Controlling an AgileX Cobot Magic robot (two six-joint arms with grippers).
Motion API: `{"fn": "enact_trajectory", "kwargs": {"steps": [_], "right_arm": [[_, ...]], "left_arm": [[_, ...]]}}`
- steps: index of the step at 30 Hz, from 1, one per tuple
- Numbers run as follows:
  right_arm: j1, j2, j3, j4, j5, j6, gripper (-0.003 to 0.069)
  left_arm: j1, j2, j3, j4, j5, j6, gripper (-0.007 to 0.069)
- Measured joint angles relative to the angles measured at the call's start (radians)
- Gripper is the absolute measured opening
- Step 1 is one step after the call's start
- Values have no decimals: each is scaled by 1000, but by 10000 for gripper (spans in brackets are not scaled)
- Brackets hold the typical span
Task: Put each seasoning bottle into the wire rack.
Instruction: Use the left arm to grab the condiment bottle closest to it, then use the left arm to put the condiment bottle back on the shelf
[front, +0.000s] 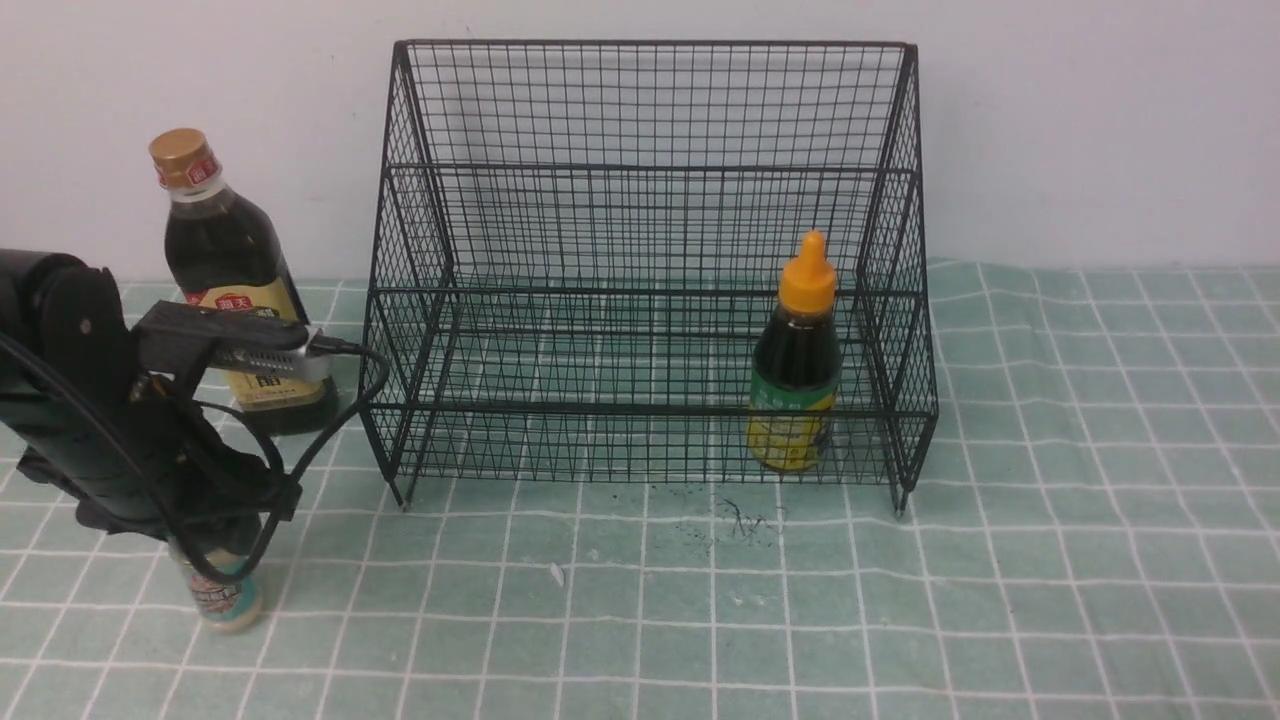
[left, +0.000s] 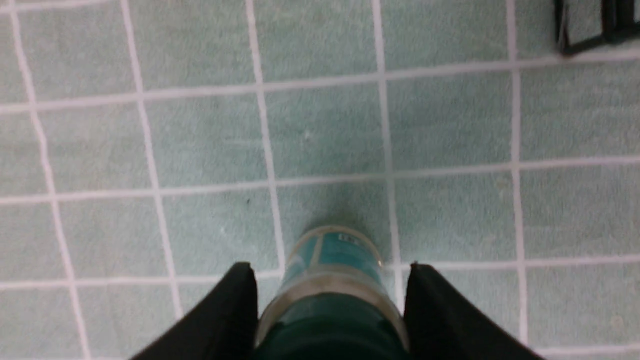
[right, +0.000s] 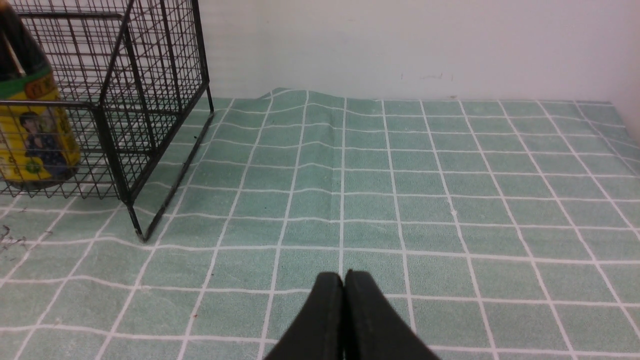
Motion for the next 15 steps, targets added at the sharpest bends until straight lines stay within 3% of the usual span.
{"fn": "enact_trajectory", "kwargs": {"steps": [7,15], "right_arm": [[0,0,0,0,0,0,-10],[0,0,0,1,0,1,-10]], "left_arm": [[-8,-172,-215,1,266,-2,340],[-159,-213,-416,-46,292,-19,340]]}}
